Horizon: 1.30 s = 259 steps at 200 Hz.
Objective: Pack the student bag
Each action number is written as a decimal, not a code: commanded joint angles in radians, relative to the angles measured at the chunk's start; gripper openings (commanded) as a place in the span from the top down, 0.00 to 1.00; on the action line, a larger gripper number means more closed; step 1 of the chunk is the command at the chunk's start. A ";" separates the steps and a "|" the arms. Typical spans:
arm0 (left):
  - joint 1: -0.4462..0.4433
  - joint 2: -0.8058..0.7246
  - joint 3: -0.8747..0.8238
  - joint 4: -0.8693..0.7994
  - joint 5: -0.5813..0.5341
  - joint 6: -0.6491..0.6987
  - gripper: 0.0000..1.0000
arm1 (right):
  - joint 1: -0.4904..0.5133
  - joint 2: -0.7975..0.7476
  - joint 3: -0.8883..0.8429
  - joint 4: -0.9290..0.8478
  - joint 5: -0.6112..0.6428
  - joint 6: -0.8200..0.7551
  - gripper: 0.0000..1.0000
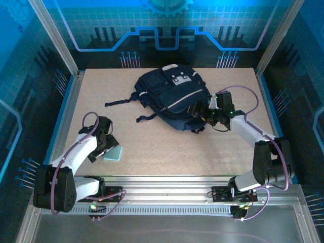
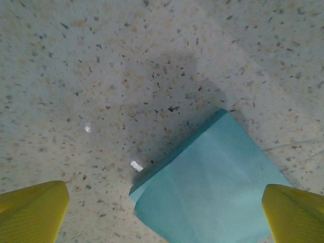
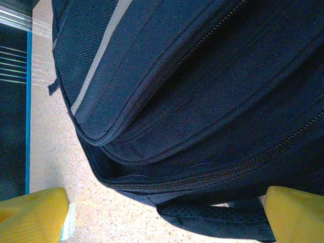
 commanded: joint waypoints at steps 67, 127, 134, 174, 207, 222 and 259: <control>-0.118 0.095 -0.026 0.294 0.292 -0.037 0.01 | 0.018 -0.057 -0.018 0.012 0.028 0.030 0.00; -0.349 0.182 0.163 0.152 0.234 -0.169 0.01 | 0.029 -0.047 -0.017 0.017 0.040 0.040 0.00; -0.349 0.201 0.190 0.113 0.205 -0.135 0.01 | 0.028 -0.044 -0.016 0.018 0.038 0.041 0.00; -0.349 0.280 0.305 -0.088 0.033 0.051 0.01 | 0.029 -0.032 -0.018 0.021 0.039 0.045 0.00; -0.348 0.348 0.299 -0.080 0.011 0.060 0.01 | 0.030 -0.025 -0.018 0.035 0.037 0.054 0.00; -0.349 0.381 0.297 -0.019 0.048 0.031 0.01 | 0.031 -0.021 -0.018 0.038 0.034 0.057 0.00; -0.348 0.420 0.312 0.084 0.099 -0.025 0.01 | 0.030 -0.035 -0.018 0.027 0.033 0.049 0.00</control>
